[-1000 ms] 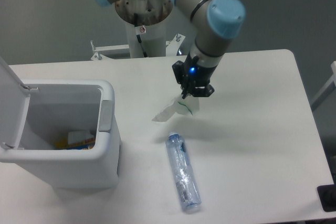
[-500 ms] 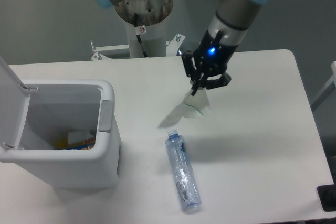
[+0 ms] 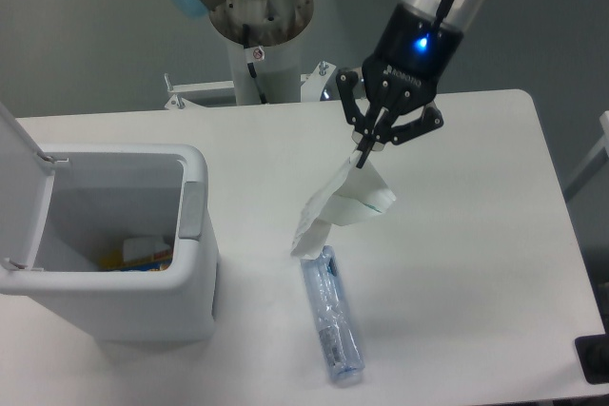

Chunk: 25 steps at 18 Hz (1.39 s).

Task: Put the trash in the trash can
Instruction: 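Carry the paper over the white bin and open the gripper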

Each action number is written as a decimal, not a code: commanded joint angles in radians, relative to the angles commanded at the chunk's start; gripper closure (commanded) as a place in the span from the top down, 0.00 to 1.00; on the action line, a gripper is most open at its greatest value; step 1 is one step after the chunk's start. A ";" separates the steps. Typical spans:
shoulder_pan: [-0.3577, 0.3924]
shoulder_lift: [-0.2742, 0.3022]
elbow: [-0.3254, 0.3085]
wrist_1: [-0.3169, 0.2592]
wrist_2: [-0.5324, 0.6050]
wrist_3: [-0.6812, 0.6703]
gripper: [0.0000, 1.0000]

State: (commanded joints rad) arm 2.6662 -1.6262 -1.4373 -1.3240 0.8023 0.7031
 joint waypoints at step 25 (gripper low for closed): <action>-0.324 0.063 -0.193 0.259 0.050 -0.143 1.00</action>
State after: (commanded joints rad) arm 2.3424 -1.5631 -1.6307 -1.0646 0.8528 0.5600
